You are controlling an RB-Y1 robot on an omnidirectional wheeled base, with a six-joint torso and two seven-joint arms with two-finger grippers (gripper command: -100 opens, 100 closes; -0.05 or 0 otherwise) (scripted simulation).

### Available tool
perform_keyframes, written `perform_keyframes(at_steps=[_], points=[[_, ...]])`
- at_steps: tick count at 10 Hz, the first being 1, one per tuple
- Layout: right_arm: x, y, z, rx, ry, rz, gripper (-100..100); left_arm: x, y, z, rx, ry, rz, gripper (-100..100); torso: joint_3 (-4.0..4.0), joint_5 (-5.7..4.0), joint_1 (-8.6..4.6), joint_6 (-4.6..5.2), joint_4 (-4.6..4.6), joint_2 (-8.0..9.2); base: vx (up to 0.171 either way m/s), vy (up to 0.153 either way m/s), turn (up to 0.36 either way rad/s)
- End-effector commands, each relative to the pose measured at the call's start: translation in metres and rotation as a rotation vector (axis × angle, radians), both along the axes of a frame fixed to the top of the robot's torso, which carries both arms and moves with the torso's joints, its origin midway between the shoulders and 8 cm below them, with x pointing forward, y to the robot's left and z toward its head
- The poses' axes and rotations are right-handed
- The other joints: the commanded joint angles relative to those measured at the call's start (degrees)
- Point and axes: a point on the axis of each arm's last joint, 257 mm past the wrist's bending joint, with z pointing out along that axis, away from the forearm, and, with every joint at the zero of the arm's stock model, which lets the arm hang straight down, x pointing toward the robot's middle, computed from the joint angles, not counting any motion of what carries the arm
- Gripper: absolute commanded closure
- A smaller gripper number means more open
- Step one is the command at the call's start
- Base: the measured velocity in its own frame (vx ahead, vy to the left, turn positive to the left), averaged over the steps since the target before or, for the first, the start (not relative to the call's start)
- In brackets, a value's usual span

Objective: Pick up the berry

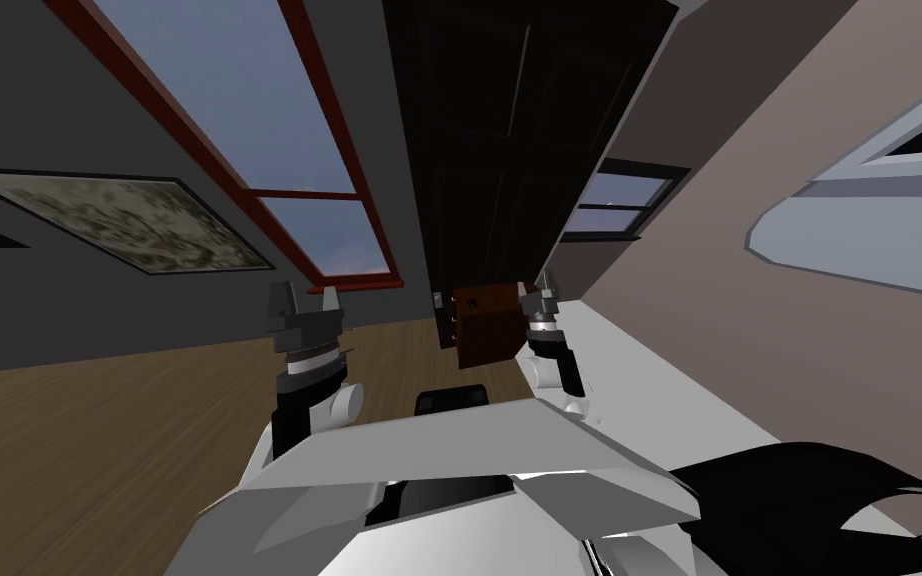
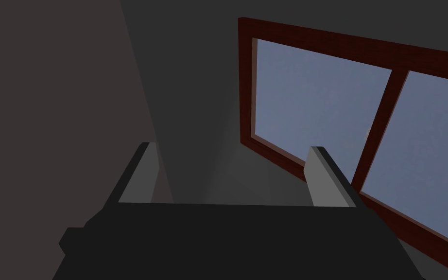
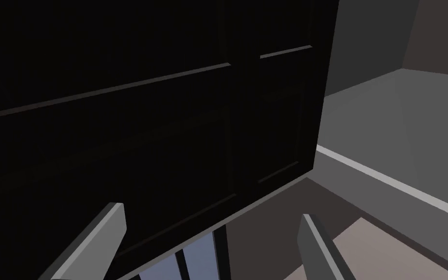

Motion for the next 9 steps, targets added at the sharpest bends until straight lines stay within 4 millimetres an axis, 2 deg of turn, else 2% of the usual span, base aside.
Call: perform_keyframes(at_steps=[1, 9], points=[[0.006, 0.002, -0.001, 0.026, 0.017, 0.027, -100, 0.000, 0.000, 0.000, 0.000, 0.000, 0.000, 0, 0.00, 0.00, 0.00, 0.00, 0.00, 0.00, 0.019, -0.031, 0.000], [0.042, 0.017, -0.015, 0.253, 0.141, 0.229, -100, 0.000, 0.000, 0.000, 0.000, 0.000, 0.000, 0, 0.02, 0.02, 0.11, 0.01, 0.00, 0.04, 0.026, -0.026, -0.011]])
